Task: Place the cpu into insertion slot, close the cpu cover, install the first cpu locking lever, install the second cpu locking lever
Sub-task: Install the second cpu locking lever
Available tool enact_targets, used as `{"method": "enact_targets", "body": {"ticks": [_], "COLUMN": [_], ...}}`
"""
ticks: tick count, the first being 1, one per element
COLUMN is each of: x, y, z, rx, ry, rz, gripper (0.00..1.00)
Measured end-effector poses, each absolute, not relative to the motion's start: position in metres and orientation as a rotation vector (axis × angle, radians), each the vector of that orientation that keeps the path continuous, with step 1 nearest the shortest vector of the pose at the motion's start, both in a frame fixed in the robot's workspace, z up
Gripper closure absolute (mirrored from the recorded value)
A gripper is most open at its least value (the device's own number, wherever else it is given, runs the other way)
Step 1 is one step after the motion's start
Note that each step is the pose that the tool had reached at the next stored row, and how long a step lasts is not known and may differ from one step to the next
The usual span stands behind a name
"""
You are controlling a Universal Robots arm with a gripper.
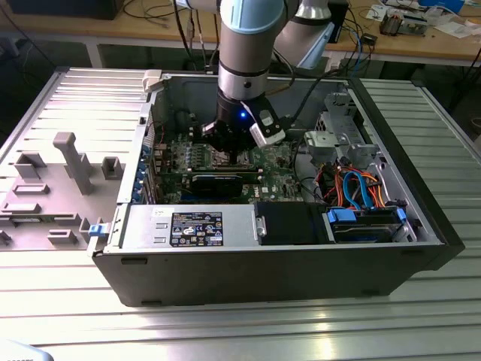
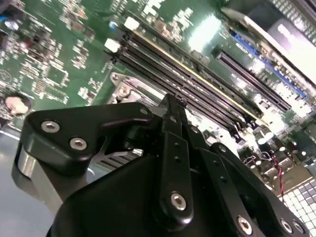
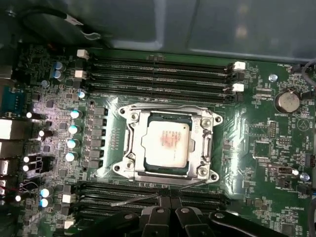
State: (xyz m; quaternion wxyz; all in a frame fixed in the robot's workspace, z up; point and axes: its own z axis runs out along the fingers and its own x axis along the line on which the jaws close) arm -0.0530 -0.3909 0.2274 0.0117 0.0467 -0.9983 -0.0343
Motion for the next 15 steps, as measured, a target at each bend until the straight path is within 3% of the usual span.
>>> {"method": "enact_targets", "body": {"ticks": [6, 15], "x": [-0.069, -0.094], "y": [-0.392, -0.402], "z": [0.218, 0.214], "rx": [0.145, 0.147], "ry": [-3.113, -3.11], "rz": [-0.114, -0.221], "gripper": [0.89, 0.89]}}
